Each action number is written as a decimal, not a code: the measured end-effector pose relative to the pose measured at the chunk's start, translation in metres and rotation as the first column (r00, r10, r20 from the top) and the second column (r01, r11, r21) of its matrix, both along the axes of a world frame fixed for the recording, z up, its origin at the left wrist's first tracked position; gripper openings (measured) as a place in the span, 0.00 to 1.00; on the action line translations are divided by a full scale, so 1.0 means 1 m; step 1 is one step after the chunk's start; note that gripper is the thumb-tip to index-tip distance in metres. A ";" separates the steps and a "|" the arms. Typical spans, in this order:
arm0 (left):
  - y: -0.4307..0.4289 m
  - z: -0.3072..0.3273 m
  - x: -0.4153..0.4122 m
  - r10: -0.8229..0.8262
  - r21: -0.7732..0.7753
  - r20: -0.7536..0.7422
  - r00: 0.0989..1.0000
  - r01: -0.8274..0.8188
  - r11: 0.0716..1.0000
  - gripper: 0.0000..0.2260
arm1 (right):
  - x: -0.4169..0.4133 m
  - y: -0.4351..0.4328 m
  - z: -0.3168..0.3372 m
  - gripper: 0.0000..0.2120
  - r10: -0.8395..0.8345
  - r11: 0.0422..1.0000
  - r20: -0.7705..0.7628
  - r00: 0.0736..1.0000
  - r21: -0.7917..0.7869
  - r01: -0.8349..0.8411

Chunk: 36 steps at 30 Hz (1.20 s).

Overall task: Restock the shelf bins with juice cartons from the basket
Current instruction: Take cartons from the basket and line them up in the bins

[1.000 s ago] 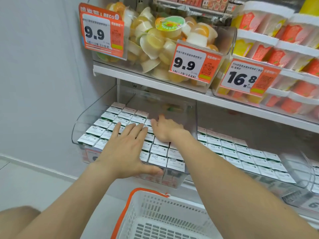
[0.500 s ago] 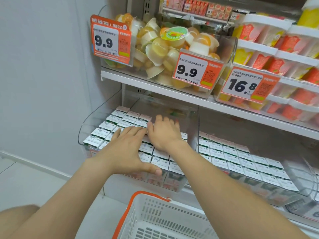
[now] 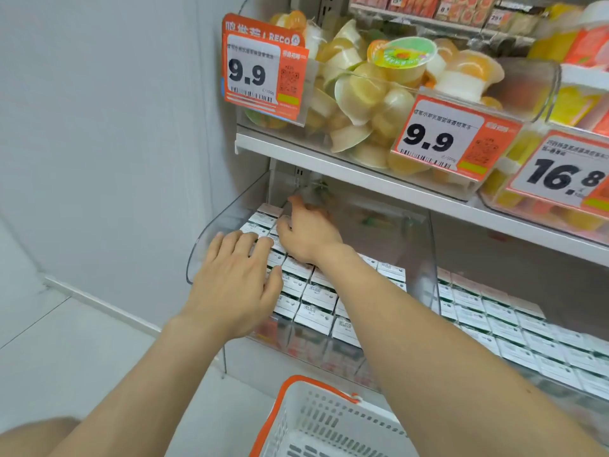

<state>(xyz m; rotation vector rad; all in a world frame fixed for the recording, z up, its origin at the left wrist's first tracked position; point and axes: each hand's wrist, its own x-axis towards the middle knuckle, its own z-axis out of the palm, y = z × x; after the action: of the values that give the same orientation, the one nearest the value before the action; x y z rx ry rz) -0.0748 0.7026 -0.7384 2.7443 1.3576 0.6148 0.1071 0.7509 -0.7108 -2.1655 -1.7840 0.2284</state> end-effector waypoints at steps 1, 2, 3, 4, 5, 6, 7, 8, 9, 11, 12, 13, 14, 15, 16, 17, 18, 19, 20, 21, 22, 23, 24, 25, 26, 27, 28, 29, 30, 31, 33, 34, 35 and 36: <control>-0.001 0.000 0.000 -0.008 0.000 0.024 1.000 0.008 1.000 0.23 | 0.000 0.004 -0.001 0.20 -0.014 1.000 -0.004 1.000 -0.021 0.014; -0.002 0.000 0.000 -0.016 -0.001 0.046 0.999 0.016 1.000 0.23 | -0.001 0.007 -0.002 0.19 -0.026 0.999 -0.004 1.000 -0.048 0.026; -0.003 0.000 0.001 -0.019 0.002 0.065 0.998 0.019 1.000 0.22 | -0.002 0.009 -0.002 0.18 -0.030 0.997 0.000 1.000 -0.071 0.030; -0.004 0.001 0.001 -0.017 0.009 0.083 0.996 0.017 1.000 0.21 | -0.003 0.012 -0.002 0.18 -0.032 0.995 0.003 0.999 -0.090 0.032; -0.004 0.001 0.001 -0.009 0.022 0.099 0.995 0.007 1.000 0.20 | -0.004 0.013 -0.001 0.17 -0.027 0.994 0.010 1.000 -0.105 0.028; -0.004 0.001 0.002 0.004 0.035 0.114 0.993 -0.008 0.999 0.20 | -0.005 0.015 0.001 0.16 -0.021 0.993 0.012 1.000 -0.119 0.022; -0.005 0.002 0.002 0.015 0.044 0.127 0.992 -0.021 0.999 0.19 | -0.006 0.016 0.001 0.15 -0.014 0.991 0.012 1.000 -0.131 0.016; -0.005 0.002 0.003 0.022 0.053 0.138 0.990 -0.029 0.998 0.18 | -0.008 0.016 0.001 0.15 -0.013 0.990 0.011 1.000 -0.138 0.014; -0.005 0.003 0.003 0.026 0.060 0.142 0.990 -0.035 0.998 0.16 | -0.009 0.015 0.000 0.16 -0.014 0.991 0.018 1.000 -0.137 0.016; -0.006 0.003 0.003 0.034 0.068 0.140 0.990 -0.043 0.997 0.15 | -0.012 0.010 -0.006 0.19 -0.025 0.994 0.067 0.997 -0.100 0.032; -0.006 0.004 0.003 0.040 0.069 0.138 0.990 -0.050 0.996 0.15 | -0.013 0.009 -0.008 0.21 -0.028 0.996 0.089 0.996 -0.083 0.035; -0.007 0.004 0.002 0.044 0.077 0.137 0.990 -0.055 0.996 0.15 | -0.013 0.007 -0.010 0.22 -0.028 0.996 0.096 0.995 -0.079 0.035; -0.007 0.005 0.001 0.045 0.093 0.137 0.990 -0.058 0.994 0.16 | -0.013 0.008 -0.011 0.23 -0.027 0.995 0.093 0.995 -0.089 0.035; -0.008 0.006 -0.001 0.043 0.113 0.144 0.989 -0.060 0.992 0.17 | -0.013 0.009 -0.012 0.23 -0.030 0.994 0.089 0.996 -0.104 0.039; -0.010 0.008 -0.003 0.041 0.133 0.169 0.985 -0.065 0.989 0.17 | -0.014 0.010 -0.013 0.24 -0.040 0.992 0.095 0.995 -0.112 0.051; -0.012 0.011 -0.005 0.046 0.150 0.217 0.975 -0.080 0.985 0.17 | -0.016 0.011 -0.013 0.25 -0.055 0.993 0.116 0.992 -0.101 0.067; -0.013 0.013 -0.008 0.061 0.159 0.278 0.959 -0.108 0.981 0.15 | -0.018 0.011 -0.013 0.26 -0.074 0.995 0.145 0.987 -0.063 0.084; -0.013 0.015 -0.011 0.091 0.153 0.340 0.936 -0.151 0.977 0.12 | -0.021 0.011 -0.012 0.26 -0.087 0.996 0.169 0.982 -0.002 0.088; -0.011 0.014 -0.014 0.138 0.122 0.390 0.910 -0.200 0.972 0.11 | -0.025 0.012 -0.010 0.25 -0.080 0.996 0.167 0.983 0.059 0.071; -0.010 0.012 -0.015 0.191 0.070 0.423 0.886 -0.242 0.968 0.13 | -0.029 0.013 -0.008 0.23 -0.051 0.995 0.128 0.990 0.095 0.039; -0.008 0.010 -0.017 0.236 0.008 0.434 0.869 -0.266 0.964 0.16 | -0.032 0.017 -0.005 0.23 -0.007 0.995 0.064 0.998 0.101 0.001; -0.007 0.007 -0.017 0.260 -0.046 0.428 0.865 -0.267 0.963 0.20 | -0.034 0.021 -0.001 0.26 0.030 0.996 0.001 1.000 0.085 -0.030; -0.006 0.004 -0.018 0.262 -0.078 0.414 0.872 -0.253 0.964 0.23 | -0.036 0.026 0.003 0.29 0.051 0.997 -0.049 0.998 0.060 -0.048; -0.006 0.002 -0.018 0.252 -0.098 0.404 0.879 -0.233 0.968 0.24 | -0.037 0.030 0.005 0.30 0.058 0.998 -0.084 0.995 0.034 -0.055; -0.006 0.001 -0.019 0.240 -0.113 0.411 0.880 -0.212 0.971 0.25 | -0.037 0.035 0.007 0.30 0.059 0.998 -0.115 0.992 0.009 -0.058; -0.006 0.001 -0.020 0.231 -0.127 0.432 0.872 -0.195 0.972 0.24 | -0.037 0.037 0.008 0.30 0.053 0.998 -0.148 0.988 -0.020 -0.057; -0.005 0.000 -0.021 0.227 -0.139 0.451 0.863 -0.184 0.973 0.23 | -0.037 0.040 0.008 0.30 0.048 0.998 -0.178 0.983 -0.038 -0.056; -0.003 0.000 -0.021 0.224 -0.141 0.454 0.862 -0.179 0.974 0.22 | -0.036 0.042 0.008 0.29 0.042 0.997 -0.203 0.978 -0.048 -0.053; -0.002 -0.001 -0.022 0.219 -0.134 0.436 0.873 -0.178 0.975 0.20 | -0.035 0.044 0.007 0.28 0.039 0.997 -0.215 0.976 -0.051 -0.051; 0.001 -0.002 -0.023 0.210 -0.121 0.411 0.887 -0.175 0.977 0.20 | -0.034 0.046 0.008 0.27 0.037 0.997 -0.217 0.975 -0.054 -0.050; 0.004 -0.005 -0.025 0.194 -0.102 0.380 0.904 -0.167 0.981 0.20 | -0.036 0.047 0.008 0.28 0.038 0.996 -0.221 0.975 -0.070 -0.055; 0.004 -0.005 -0.026 0.191 -0.095 0.373 0.908 -0.168 0.981 0.20 | -0.037 0.046 0.007 0.27 0.043 0.996 -0.210 0.977 -0.071 -0.060; 0.004 -0.005 -0.026 0.195 -0.084 0.366 0.910 -0.176 0.981 0.20 | -0.038 0.045 0.006 0.27 0.048 0.996 -0.189 0.981 -0.067 -0.061; 0.003 -0.006 -0.025 0.208 -0.073 0.355 0.911 -0.194 0.978 0.21 | -0.039 0.043 0.004 0.26 0.052 0.997 -0.167 0.984 -0.054 -0.062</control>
<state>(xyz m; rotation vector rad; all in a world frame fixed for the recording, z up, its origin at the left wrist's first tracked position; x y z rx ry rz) -0.0999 0.7060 -0.7442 2.3201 1.5421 1.0348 0.0682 0.7935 -0.7069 -2.0692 -1.7675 0.4671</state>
